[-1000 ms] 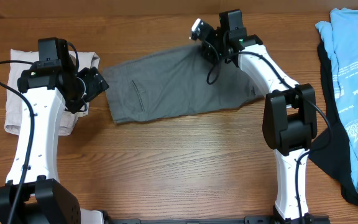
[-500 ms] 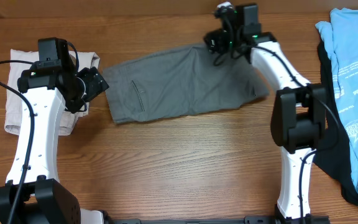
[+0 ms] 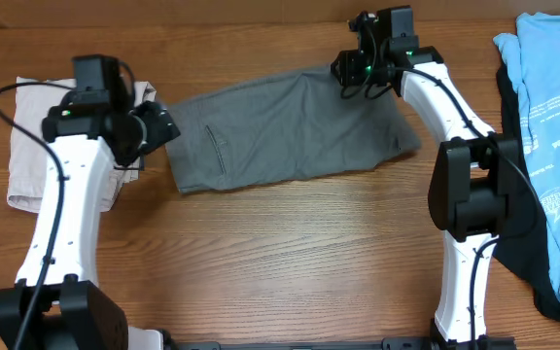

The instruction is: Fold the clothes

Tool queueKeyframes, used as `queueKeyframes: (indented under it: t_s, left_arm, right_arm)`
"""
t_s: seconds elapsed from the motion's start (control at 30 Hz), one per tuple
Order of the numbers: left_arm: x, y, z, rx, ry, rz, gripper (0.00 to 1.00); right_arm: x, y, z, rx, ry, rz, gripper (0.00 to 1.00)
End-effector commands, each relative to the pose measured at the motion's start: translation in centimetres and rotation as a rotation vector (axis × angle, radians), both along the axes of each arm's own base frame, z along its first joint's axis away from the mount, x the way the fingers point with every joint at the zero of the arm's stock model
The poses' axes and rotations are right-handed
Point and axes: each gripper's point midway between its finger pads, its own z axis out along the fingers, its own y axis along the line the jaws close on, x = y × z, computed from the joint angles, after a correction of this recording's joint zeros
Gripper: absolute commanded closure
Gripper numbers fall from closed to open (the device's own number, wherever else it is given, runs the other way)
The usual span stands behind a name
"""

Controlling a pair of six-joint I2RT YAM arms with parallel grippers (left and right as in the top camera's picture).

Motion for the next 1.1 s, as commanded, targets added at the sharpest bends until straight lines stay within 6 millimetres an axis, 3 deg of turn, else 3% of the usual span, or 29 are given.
queueKeyframes:
  t_s: [0.0,0.17,0.33,0.5,0.57,0.67,0.8,0.97,1.07]
  left_arm:
    - [1.2,-2.1,-2.2,0.028,0.017,-0.094,0.32]
    - [4.0,-3.6,-6.9,0.026,0.039,-0.129,0.46]
    - [6.1,-3.7,-11.3,0.033,0.051,-0.145,0.47]
    - [7.4,-3.7,-14.0,0.051,0.043,-0.175,0.43]
    - [7.6,-3.4,-14.9,0.066,0.05,-0.171,0.41]
    - [7.5,-3.2,-15.4,0.085,0.059,-0.185,0.4]
    - [7.5,-2.5,-15.5,0.139,0.061,-0.2,0.39]
    - [7.3,-1.0,-15.7,0.225,0.077,-0.183,0.39]
    - [7.3,-0.6,-15.7,0.248,0.078,-0.183,0.38]
  right_arm:
    - [0.5,0.1,-1.9,0.012,0.016,-0.007,0.58]
    - [1.4,-0.9,-2.4,-0.035,-0.009,-0.05,0.57]
    - [1.6,-1.8,-3.2,-0.078,-0.006,-0.083,0.57]
    - [1.3,-3.2,-6.3,-0.151,0.044,-0.126,0.57]
    - [1.0,-3.6,-8.5,-0.172,0.078,-0.136,0.57]
    - [0.9,-4.6,-10.5,-0.206,0.105,-0.159,0.51]
    - [1.0,-7.1,-11.4,-0.264,0.114,-0.219,0.42]
    - [1.6,-10.0,-10.4,-0.272,0.1,-0.275,0.31]
    - [2.3,-11.9,-8.6,-0.261,0.071,-0.316,0.25]
